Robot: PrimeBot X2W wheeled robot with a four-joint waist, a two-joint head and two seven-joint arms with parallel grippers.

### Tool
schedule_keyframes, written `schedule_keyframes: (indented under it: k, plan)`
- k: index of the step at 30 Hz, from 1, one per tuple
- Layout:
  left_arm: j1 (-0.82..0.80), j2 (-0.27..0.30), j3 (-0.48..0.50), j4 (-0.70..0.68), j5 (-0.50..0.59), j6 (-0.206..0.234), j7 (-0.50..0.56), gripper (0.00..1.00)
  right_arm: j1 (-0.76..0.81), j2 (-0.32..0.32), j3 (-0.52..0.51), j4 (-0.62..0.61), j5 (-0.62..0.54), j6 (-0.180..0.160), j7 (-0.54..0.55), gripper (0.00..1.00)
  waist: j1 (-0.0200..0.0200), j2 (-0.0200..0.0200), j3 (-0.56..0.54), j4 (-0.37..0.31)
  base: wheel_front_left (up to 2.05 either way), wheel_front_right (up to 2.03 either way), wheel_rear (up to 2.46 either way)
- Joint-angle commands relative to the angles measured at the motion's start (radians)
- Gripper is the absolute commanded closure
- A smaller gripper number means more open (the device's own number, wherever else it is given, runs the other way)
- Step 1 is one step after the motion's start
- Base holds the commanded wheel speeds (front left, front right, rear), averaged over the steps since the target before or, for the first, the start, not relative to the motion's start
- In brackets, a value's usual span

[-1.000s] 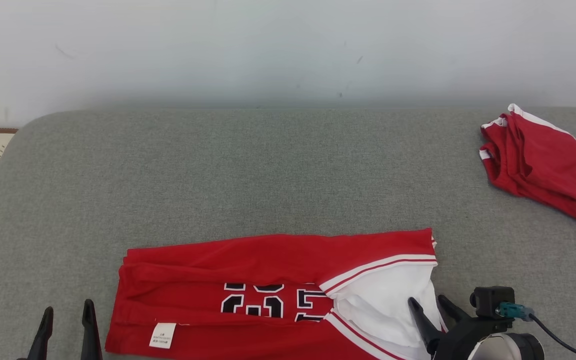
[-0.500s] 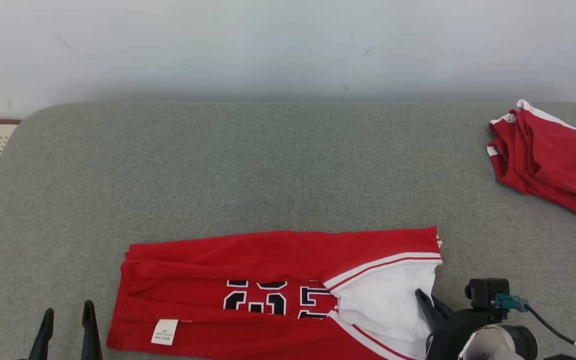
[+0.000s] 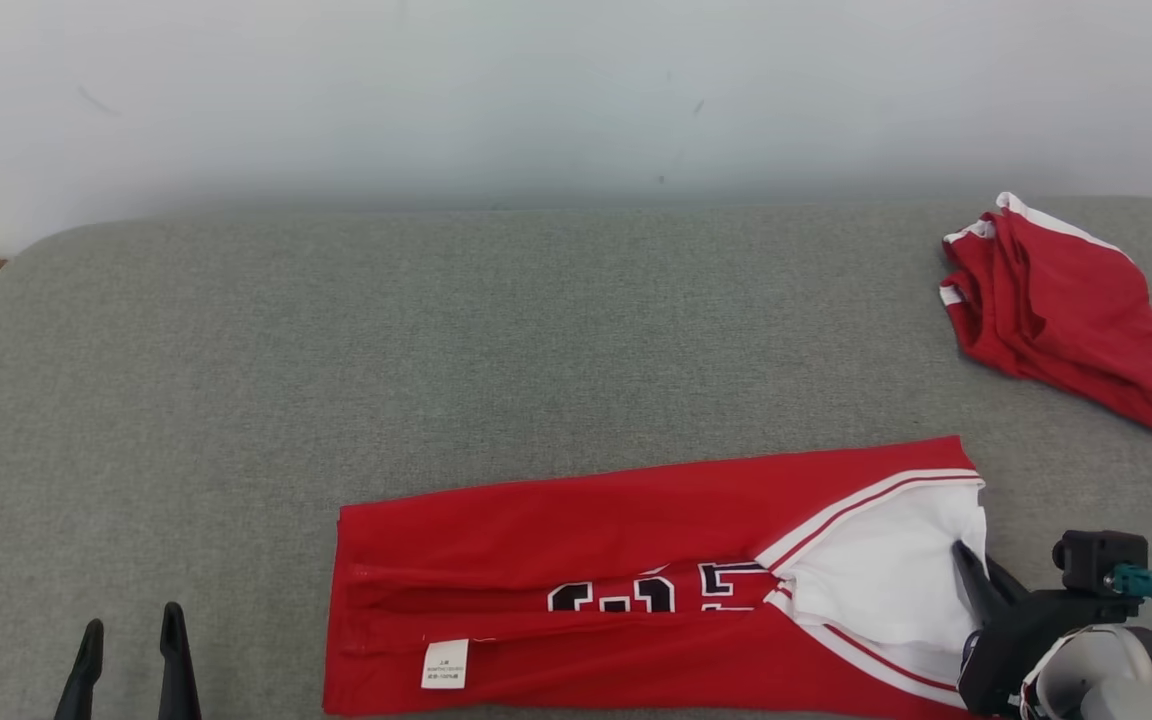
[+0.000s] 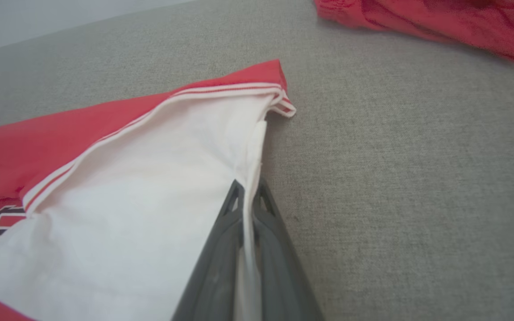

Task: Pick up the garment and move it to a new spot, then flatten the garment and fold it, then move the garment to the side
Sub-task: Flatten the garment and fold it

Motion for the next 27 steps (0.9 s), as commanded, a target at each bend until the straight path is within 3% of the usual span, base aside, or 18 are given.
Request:
schedule_keyframes:
  k: [1,6,17,27]
  plan:
    - [0.009,0.000,0.002,0.000,-0.005,0.005,-0.003,0.00,0.001,-0.016,-0.009,-0.011,-0.001,-0.001,0.004,1.00,0.0000,-0.0001,-0.003,-0.009,0.00,0.00,0.00]
    - [0.018,0.000,-0.003,-0.003,-0.010,0.013,-0.003,0.00,0.012,-0.017,0.021,-0.105,0.080,-0.001,0.043,1.00,0.0000,-0.0001,-0.013,-0.027,0.00,0.00,0.00]
    - [0.027,0.001,-0.014,-0.002,-0.012,0.013,-0.003,0.00,0.041,-0.087,0.157,-0.418,0.279,-0.001,0.154,1.00,0.0000,-0.0001,-0.033,-0.035,0.00,0.00,0.00]
    - [0.026,0.000,-0.025,-0.007,-0.008,0.012,-0.003,0.00,0.030,-0.043,0.244,-0.583,0.396,-0.001,0.195,1.00,0.0000,-0.0001,-0.041,0.000,0.00,0.00,0.00]
